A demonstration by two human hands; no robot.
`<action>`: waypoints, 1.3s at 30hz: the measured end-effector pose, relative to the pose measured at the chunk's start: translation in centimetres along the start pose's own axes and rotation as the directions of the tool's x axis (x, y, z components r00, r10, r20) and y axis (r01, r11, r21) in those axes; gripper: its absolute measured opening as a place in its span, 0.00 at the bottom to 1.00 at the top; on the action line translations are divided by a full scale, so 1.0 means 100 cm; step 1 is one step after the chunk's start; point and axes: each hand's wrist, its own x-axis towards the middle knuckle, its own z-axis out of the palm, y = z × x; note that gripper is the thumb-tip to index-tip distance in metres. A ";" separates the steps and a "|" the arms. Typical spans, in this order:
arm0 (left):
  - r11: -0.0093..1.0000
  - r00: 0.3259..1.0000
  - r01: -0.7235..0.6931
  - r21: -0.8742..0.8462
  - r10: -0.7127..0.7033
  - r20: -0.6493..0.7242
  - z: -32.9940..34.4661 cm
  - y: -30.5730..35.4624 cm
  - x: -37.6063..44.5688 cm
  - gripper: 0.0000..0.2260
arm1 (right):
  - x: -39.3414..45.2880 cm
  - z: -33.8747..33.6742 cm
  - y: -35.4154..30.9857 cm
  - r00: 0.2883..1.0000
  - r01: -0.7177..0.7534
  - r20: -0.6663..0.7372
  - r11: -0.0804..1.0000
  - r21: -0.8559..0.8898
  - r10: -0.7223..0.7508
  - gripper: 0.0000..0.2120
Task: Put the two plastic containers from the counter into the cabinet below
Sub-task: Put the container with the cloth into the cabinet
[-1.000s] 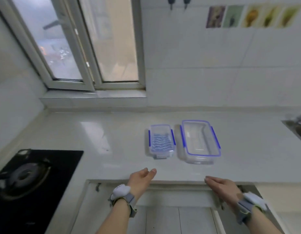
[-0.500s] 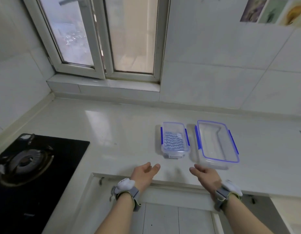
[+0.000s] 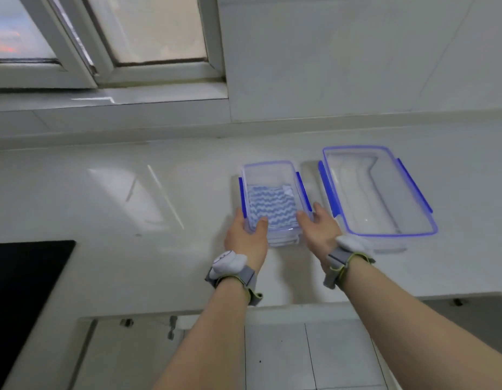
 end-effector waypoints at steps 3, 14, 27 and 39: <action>0.995 0.999 0.048 -0.085 -0.047 0.004 0.009 -0.020 0.013 0.22 | 0.014 0.007 0.012 0.999 -0.024 -0.030 0.994 0.108 0.028 0.29; 0.980 0.992 0.115 -0.164 -0.106 0.064 -0.019 -0.032 -0.014 0.34 | -0.029 0.009 0.015 0.999 -0.038 -0.013 0.958 0.285 0.043 0.26; 0.884 0.934 0.203 -0.422 -0.304 -0.187 -0.164 -0.094 -0.214 0.23 | -0.235 0.085 0.060 0.963 -0.122 0.268 0.902 0.414 0.007 0.24; 0.831 0.820 0.229 -0.508 -0.445 -0.359 -0.218 -0.165 -0.316 0.28 | -0.323 0.137 0.110 0.886 -0.144 0.463 0.950 0.277 0.000 0.25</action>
